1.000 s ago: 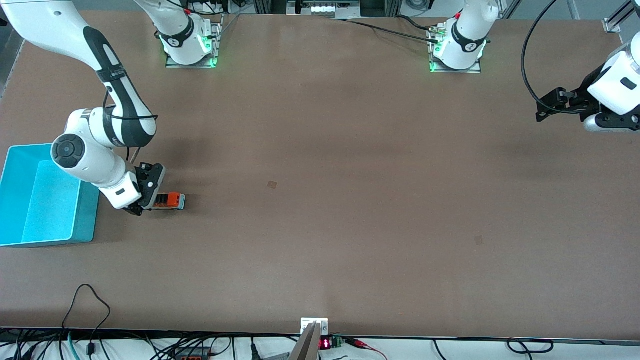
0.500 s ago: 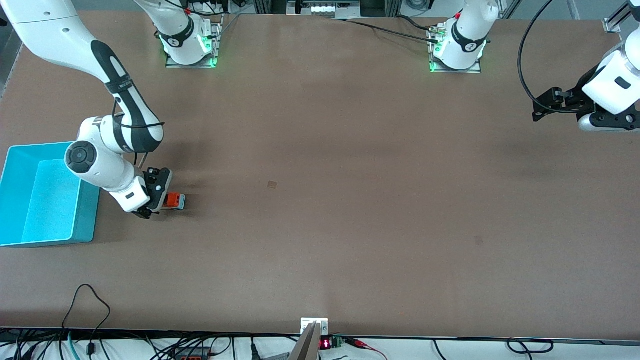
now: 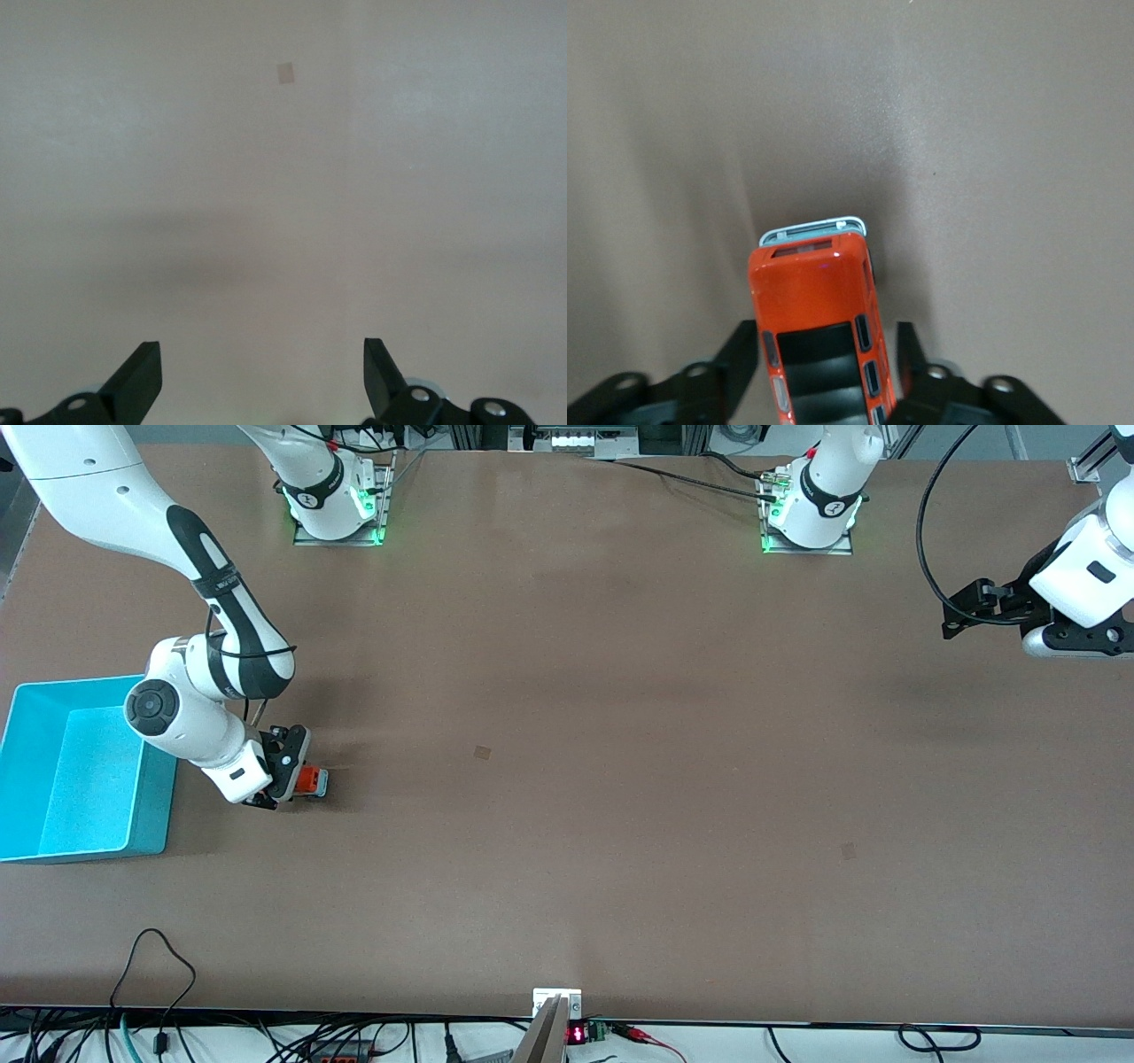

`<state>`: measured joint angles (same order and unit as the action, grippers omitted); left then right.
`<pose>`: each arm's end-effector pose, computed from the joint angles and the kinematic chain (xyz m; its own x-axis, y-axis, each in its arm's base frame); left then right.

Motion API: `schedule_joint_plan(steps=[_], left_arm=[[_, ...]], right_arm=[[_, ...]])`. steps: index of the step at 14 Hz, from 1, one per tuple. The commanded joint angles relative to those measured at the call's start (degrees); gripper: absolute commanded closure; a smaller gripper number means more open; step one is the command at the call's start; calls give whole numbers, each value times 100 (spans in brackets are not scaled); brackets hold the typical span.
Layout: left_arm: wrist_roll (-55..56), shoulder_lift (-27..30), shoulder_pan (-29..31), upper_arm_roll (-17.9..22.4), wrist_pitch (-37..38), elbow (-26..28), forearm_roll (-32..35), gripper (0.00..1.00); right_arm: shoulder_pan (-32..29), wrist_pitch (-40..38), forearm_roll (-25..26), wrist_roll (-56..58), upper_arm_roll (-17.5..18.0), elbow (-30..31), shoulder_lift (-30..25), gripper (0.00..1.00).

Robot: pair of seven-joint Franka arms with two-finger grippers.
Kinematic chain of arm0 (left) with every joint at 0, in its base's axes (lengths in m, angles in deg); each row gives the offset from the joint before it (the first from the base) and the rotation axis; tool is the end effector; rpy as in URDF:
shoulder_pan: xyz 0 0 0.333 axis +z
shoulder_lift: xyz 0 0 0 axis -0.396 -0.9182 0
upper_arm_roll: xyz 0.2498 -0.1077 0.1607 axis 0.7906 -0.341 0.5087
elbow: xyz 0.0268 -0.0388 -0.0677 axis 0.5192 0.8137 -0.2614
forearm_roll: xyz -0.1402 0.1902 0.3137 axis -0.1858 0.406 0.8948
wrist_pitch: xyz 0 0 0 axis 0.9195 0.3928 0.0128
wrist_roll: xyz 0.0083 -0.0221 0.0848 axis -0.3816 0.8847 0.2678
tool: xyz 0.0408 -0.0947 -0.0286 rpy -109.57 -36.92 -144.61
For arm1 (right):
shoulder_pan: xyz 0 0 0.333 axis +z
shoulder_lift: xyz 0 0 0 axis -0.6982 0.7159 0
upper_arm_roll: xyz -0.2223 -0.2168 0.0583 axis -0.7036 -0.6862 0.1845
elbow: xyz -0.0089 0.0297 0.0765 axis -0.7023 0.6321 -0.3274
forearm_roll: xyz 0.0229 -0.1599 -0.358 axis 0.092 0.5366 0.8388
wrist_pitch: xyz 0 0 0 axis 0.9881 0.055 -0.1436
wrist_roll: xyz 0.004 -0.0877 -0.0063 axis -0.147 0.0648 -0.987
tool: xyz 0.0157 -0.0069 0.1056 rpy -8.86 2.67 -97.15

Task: Wind up bus and store in blue box
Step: 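Lift the bus with the right gripper over the blue box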

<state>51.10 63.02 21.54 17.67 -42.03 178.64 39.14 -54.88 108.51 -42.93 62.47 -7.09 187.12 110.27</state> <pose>0.5307 -0.0134 0.5894 0.9962 -0.0238 -0.0841 -0.0264 -0.9992 -0.0298 0.6151 0.0170 0.1997 0.1761 0.9841 0.0211 0.9840 -0.1766 0.0230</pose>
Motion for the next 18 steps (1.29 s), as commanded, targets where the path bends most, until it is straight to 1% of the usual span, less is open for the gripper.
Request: schedule_joint_plan(steps=[1, 3, 4, 5, 7, 9, 12, 13, 14, 15, 17, 18], left_arm=[[45, 62, 3, -34, 113, -60, 106, 0], [-8, 53, 29, -34, 105, -60, 106, 0], [1, 53, 29, -34, 104, -51, 106, 0], [-8, 53, 29, -34, 96, -60, 106, 0], [-8, 53, 29, -34, 87, -60, 106, 0], [1, 44, 29, -34, 78, -51, 115, 0], [1, 9, 20, -43, 52, -60, 115, 0], [1, 0, 12, -43, 52, -60, 115, 0], [27, 0, 3, -52, 52, -60, 115, 0], [27, 9, -6, -52, 60, -60, 115, 0], [27, 9, -6, -52, 61, -60, 115, 0], [27, 9, -6, -52, 61, -60, 115, 0]], right_arm=[[-135, 37, 8, -41, 117, -24, 30, 100], [-135, 46, 8, -399, 117, -33, 21, 100], [-153, 46, 8, -845, 117, -33, 4, 100], [-161, 19, 17, -1311, 117, -41, -75, 100], [-153, -129, 8, -2007, 117, -68, -425, 100], [-153, -664, -1, -2717, 117, -164, -803, 100], [-223, -1244, -71, -4184, 82, -164, -1436, 100], [-380, -1464, -158, -4659, 73, -165, -1568, 100], [-599, -1640, -385, -5012, 64, -165, -1674, 100], [-697, -1729, -527, -5102, 3, -147, -1745, 100], [-715, -1730, -563, -5086, -513, -156, -1772, 100], [-767, -1721, -572, -5060, -716, -165, -1737, 100]])
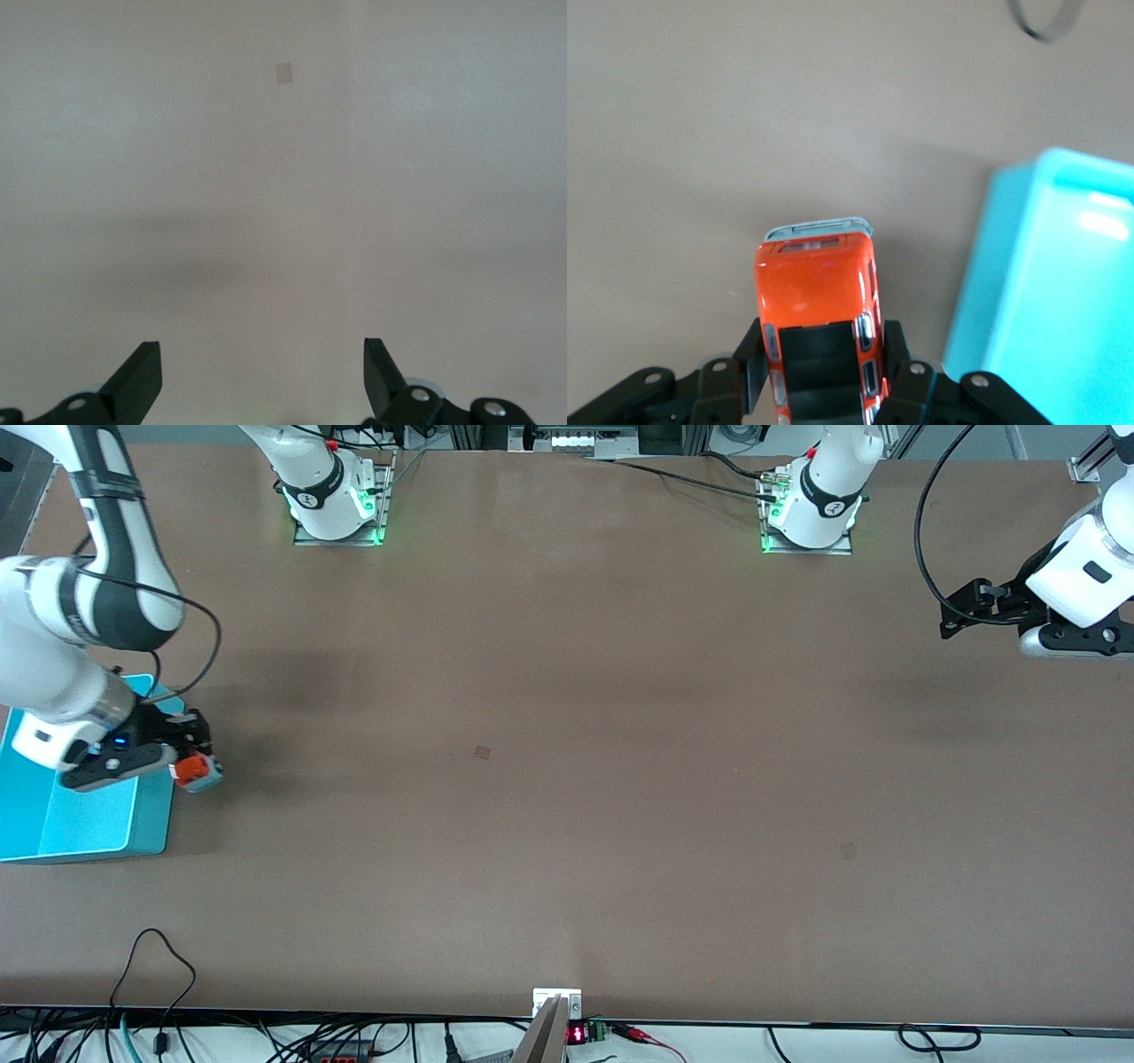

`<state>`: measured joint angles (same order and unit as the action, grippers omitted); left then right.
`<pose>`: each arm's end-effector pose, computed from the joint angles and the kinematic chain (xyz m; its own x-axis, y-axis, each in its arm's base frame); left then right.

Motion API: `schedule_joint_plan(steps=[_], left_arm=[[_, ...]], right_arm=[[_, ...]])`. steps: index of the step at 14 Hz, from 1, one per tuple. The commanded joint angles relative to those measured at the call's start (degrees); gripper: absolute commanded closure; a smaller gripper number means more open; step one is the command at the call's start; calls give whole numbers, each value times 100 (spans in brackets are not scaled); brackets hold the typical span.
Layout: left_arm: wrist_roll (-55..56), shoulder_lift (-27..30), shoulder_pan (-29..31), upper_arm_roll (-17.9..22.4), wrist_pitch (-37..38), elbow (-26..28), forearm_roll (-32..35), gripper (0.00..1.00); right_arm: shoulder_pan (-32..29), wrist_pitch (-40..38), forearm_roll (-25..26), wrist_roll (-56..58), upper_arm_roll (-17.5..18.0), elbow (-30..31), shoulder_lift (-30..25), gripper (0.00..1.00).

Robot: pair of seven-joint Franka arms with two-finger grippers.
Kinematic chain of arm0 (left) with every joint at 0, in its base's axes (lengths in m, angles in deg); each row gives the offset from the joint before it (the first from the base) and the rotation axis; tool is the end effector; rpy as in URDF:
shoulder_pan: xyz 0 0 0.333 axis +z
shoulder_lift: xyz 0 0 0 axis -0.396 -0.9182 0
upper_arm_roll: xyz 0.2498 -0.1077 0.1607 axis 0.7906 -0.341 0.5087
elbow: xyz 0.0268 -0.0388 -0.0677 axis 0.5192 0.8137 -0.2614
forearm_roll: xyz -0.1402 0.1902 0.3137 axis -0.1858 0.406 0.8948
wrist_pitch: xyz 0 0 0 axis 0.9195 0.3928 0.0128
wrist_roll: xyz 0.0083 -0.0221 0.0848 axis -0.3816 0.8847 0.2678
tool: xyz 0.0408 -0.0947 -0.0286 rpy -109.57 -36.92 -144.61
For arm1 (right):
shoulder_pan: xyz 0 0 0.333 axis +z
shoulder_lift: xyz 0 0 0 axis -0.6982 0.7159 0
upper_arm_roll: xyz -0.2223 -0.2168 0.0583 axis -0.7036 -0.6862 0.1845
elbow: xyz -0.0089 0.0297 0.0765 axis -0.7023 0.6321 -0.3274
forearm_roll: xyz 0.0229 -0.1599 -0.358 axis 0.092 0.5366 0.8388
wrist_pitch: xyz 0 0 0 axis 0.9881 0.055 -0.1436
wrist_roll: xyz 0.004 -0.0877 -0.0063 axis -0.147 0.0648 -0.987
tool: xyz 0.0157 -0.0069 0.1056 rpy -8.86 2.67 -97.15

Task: Wind up bus and store in blue box
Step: 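Lower the bus into the blue box and open the right gripper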

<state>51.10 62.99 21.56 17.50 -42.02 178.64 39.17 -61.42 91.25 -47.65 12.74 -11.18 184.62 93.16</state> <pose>0.5308 -0.0148 0.5891 0.9960 -0.0264 -0.0848 -0.0290 -0.9991 -0.0305 0.6035 -0.1004 0.3693 0.9597 0.2785 0.0370 0.2765 -0.9597 0.0500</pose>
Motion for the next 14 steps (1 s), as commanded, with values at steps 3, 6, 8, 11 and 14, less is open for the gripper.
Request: schedule_joint_plan(steps=[3, 6, 8, 11, 14], left_arm=[[45, 12, -17, -44, 59, -68, 111, 0], [63, 3, -8, -185, 76, -139, 111, 0], [71, 3, -25, -202, 68, -156, 111, 0], [71, -40, -17, -299, 50, -200, 111, 0], [71, -76, -8, -299, 50, -235, 111, 0]], right_arm=[[-412, 66, -118, 350, -844, -2, 149, 100], [-571, 75, -424, 485, -1021, -29, 290, 100], [-816, 267, -767, 798, -1127, -38, 578, 100], [-853, 550, -1058, 1442, -1364, -467, 1168, 100], [-914, 576, -1059, 1452, -1364, -801, 1599, 100]])
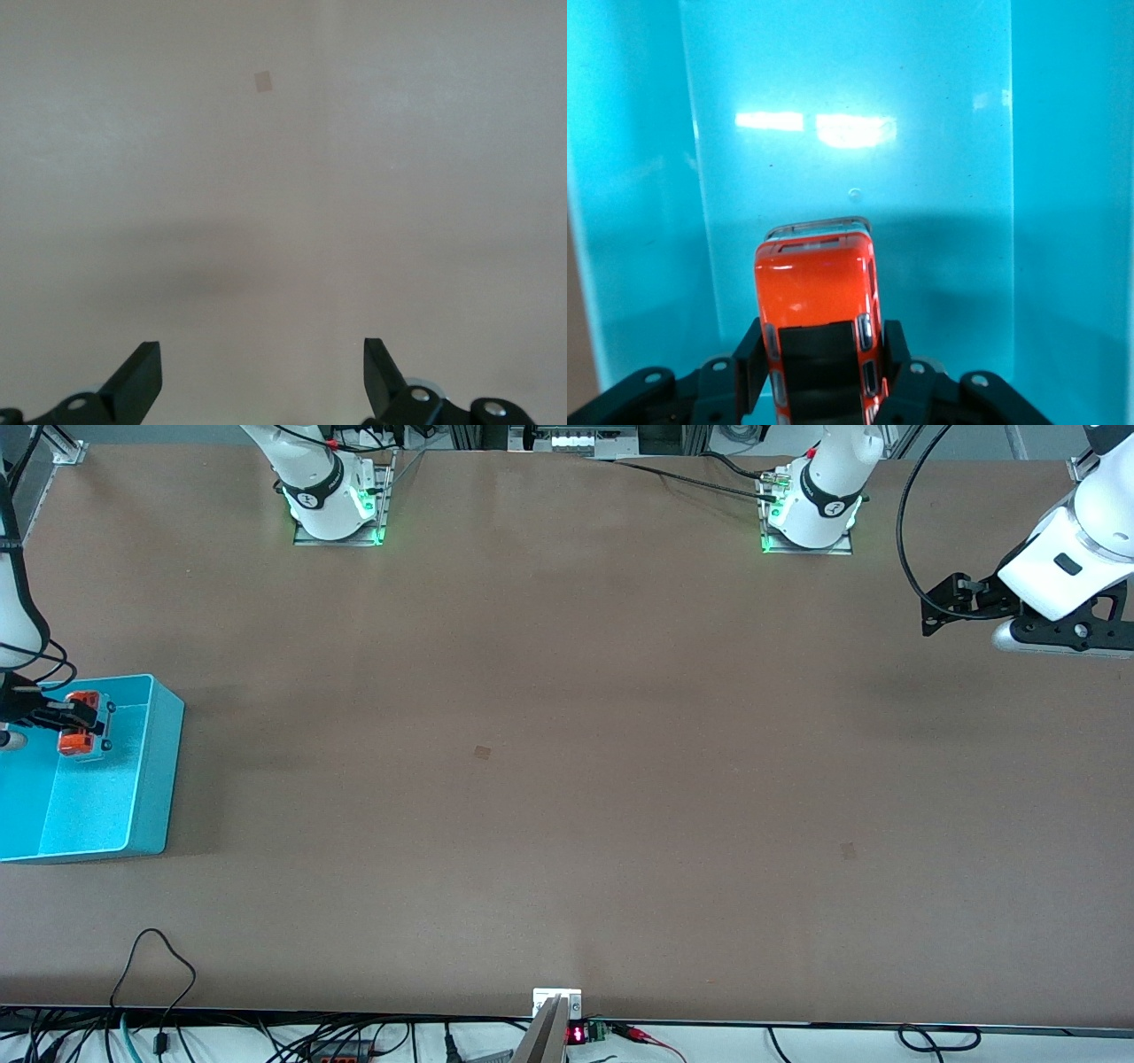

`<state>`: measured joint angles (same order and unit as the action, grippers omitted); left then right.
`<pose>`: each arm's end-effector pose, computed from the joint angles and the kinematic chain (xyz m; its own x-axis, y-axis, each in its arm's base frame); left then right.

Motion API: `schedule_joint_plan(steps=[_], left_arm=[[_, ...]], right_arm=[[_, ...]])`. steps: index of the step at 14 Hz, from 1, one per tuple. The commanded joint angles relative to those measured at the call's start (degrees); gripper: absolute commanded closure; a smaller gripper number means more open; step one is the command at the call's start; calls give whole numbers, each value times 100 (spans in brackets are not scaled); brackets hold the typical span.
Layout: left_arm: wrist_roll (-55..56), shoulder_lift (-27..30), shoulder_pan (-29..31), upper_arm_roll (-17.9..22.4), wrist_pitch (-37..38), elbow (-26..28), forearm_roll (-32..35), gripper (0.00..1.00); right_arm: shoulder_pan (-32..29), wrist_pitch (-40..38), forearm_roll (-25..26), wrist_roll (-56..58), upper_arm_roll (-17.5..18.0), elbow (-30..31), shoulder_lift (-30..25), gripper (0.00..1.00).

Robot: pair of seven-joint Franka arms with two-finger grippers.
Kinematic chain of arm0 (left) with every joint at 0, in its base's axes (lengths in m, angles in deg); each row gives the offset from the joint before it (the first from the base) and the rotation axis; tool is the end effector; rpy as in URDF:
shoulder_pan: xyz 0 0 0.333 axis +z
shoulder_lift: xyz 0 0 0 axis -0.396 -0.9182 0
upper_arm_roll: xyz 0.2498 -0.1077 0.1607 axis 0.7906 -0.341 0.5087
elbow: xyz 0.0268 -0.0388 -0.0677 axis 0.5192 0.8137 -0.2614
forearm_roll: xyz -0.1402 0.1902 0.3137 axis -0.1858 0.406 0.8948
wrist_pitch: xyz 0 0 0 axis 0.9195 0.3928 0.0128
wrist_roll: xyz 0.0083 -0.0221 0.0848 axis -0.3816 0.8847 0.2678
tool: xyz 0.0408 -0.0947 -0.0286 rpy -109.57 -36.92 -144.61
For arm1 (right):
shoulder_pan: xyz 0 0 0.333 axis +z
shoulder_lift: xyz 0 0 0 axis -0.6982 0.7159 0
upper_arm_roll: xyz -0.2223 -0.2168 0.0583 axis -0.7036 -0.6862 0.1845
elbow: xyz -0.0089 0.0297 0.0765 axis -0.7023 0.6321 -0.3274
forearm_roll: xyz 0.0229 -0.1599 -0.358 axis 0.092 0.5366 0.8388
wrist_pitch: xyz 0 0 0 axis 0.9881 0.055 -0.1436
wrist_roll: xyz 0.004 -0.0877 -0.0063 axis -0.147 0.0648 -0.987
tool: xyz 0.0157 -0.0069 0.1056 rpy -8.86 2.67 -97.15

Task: Wind up bus and store in blue box
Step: 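Lower the bus into the blue box and open the right gripper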

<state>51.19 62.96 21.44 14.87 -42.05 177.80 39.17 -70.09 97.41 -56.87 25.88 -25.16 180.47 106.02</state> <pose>0.5305 -0.0410 0.5957 0.9949 -0.0724 -0.0702 -0.0749 -0.9966 -0.0333 0.5488 -0.3302 0.2700 0.9995 0.0286 0.0158 0.0287 -0.9996 -0.0062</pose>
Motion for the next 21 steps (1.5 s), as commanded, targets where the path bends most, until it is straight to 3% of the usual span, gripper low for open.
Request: schedule_joint_plan(steps=[1, 3, 5, 6, 8, 10, 12, 15, 21], left_arm=[[62, -72, 4, -36, 54, -151, 111, 0], [62, -72, 4, -36, 54, -151, 111, 0], [62, -72, 4, -36, 54, -151, 111, 0], [62, -72, 4, -36, 54, -151, 111, 0], [62, -72, 4, -36, 54, -151, 111, 0], [62, -72, 4, -36, 54, -151, 111, 0], [62, -72, 4, -36, 54, -151, 111, 0], [62, -72, 4, -36, 54, -151, 111, 0], [62, -72, 4, -36, 54, -151, 111, 0]], right_arm=[[-55, -31, -136, 137, 35, -484, 436, 100], [-56, 82, -144, 137, 35, -494, 577, 100], [-134, 319, -144, 137, 35, -494, 744, 88], [-143, 433, -153, 137, 35, -494, 832, 62], [-143, 513, -153, 137, 35, -494, 868, 29], [-143, 514, -144, 146, 35, -494, 859, 26], [-143, 514, -153, 146, 52, -494, 815, 0], [-100, 278, -144, 85, 192, -450, 168, 0], [259, -1426, -127, 41, 272, -564, -1256, 0]])
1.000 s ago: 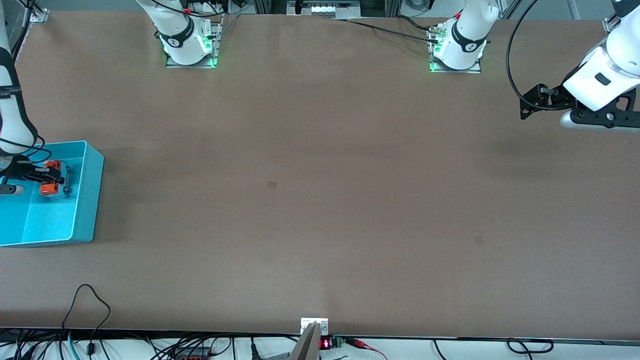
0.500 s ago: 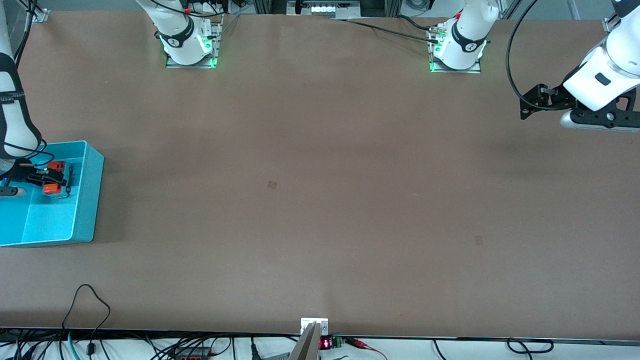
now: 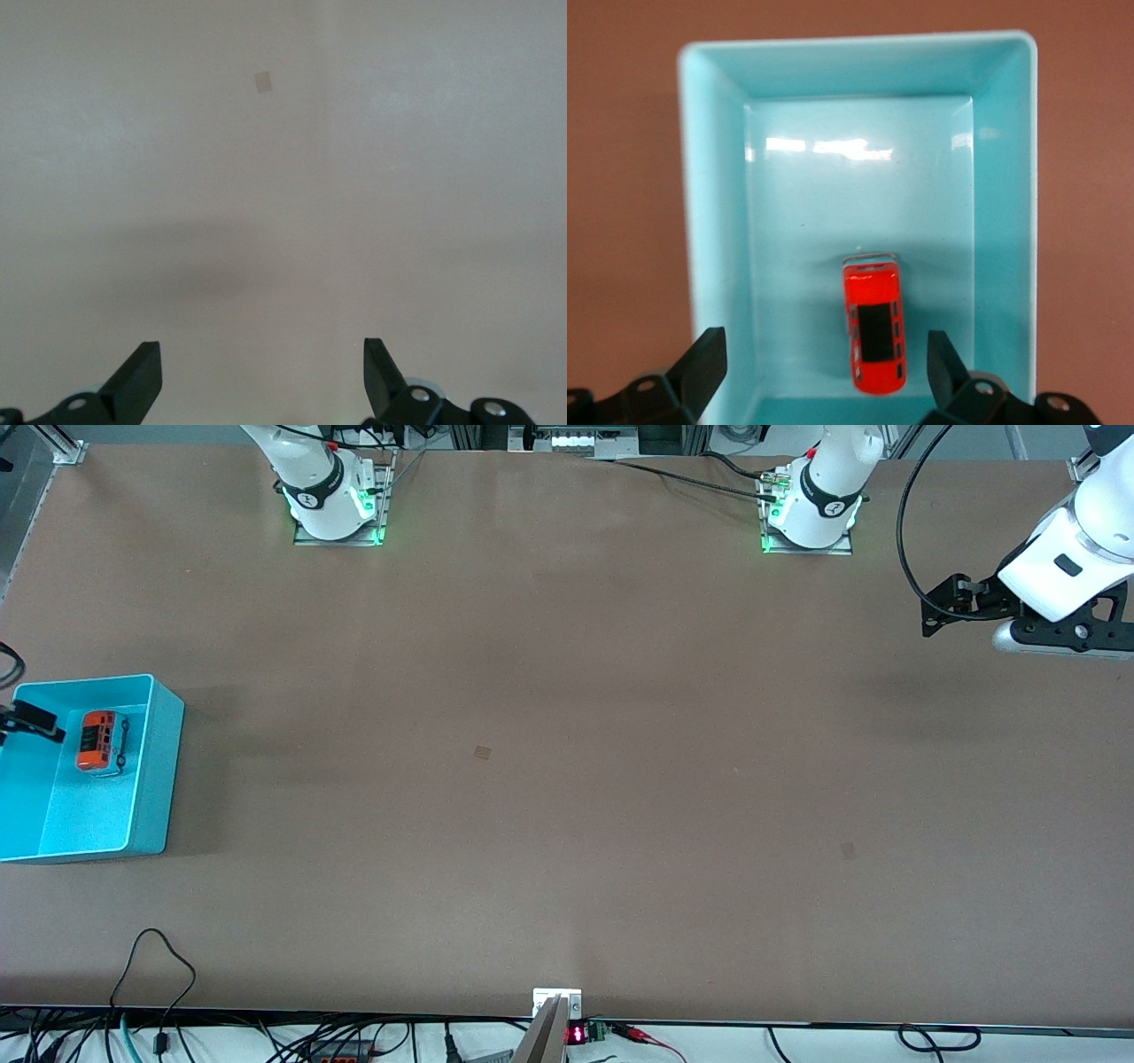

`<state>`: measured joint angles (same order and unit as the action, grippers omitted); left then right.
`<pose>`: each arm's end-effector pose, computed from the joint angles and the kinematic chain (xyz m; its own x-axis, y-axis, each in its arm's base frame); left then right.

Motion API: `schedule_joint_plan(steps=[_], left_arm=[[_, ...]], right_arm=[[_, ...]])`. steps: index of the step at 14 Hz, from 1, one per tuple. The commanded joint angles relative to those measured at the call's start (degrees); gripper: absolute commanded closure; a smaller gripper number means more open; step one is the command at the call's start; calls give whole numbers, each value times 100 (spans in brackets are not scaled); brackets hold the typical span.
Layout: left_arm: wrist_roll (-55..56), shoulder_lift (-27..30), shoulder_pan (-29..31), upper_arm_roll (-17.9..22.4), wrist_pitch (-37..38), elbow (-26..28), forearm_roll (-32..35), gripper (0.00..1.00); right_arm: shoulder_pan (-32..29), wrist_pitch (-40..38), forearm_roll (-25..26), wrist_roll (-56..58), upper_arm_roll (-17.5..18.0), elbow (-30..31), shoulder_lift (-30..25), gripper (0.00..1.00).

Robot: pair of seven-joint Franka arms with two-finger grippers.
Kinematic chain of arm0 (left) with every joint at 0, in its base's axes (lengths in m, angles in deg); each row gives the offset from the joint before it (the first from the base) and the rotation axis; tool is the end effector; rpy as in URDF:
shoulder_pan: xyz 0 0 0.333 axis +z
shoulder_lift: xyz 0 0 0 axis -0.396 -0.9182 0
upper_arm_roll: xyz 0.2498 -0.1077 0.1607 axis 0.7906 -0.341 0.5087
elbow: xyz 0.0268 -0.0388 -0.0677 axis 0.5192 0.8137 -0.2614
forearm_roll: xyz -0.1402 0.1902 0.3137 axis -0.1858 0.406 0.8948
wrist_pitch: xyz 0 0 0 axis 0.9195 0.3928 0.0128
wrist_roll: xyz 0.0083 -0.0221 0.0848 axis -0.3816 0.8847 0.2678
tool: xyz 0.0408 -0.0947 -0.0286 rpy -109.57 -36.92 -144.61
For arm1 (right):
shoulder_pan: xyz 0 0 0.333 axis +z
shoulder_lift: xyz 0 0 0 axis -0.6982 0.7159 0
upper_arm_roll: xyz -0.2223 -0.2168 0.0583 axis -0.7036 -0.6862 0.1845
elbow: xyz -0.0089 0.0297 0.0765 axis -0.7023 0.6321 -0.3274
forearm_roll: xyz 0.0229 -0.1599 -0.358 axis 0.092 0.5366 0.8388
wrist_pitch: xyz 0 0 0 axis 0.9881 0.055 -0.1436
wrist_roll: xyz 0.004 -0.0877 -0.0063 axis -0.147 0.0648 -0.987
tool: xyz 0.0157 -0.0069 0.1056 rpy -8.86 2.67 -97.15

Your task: Wind up bus and store in blue box

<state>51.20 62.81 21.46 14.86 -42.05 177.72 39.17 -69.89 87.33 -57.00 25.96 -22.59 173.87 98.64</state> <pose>0.5313 -0.0410 0.5950 0.9948 -0.0720 -0.0714 -0.0746 -0.9967 -0.0332 0.5758 -0.3085 0.3882 0.9923 0.0831 0.0918 0.0835 -0.9965 -0.0007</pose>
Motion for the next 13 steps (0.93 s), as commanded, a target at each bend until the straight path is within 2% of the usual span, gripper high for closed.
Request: schedule_joint_plan(steps=[1, 3, 6, 8, 10, 13], left_arm=[[62, -66, 2, -35, 54, -143, 111, 0], [62, -66, 2, -35, 54, -143, 111, 0], [62, -57, 2, -35, 54, -143, 111, 0], [62, -66, 2, -35, 54, -143, 111, 0], [62, -66, 2, -35, 54, -143, 111, 0], [62, -66, 2, -35, 54, -143, 111, 0]], right_arm=[[415, -603, -105, 7, 32, 88, -782, 0], [792, -1199, -44, -404, 50, -95, -1144, 0], [1443, -2482, 359, -1521, 85, -816, -1259, 0], [1699, -3150, 405, -1575, 103, -975, -1460, 0], [1866, -3600, 405, -1619, 146, -1168, -1514, 0], [2322, -3944, 457, -2111, -64, -1335, -1567, 0]])
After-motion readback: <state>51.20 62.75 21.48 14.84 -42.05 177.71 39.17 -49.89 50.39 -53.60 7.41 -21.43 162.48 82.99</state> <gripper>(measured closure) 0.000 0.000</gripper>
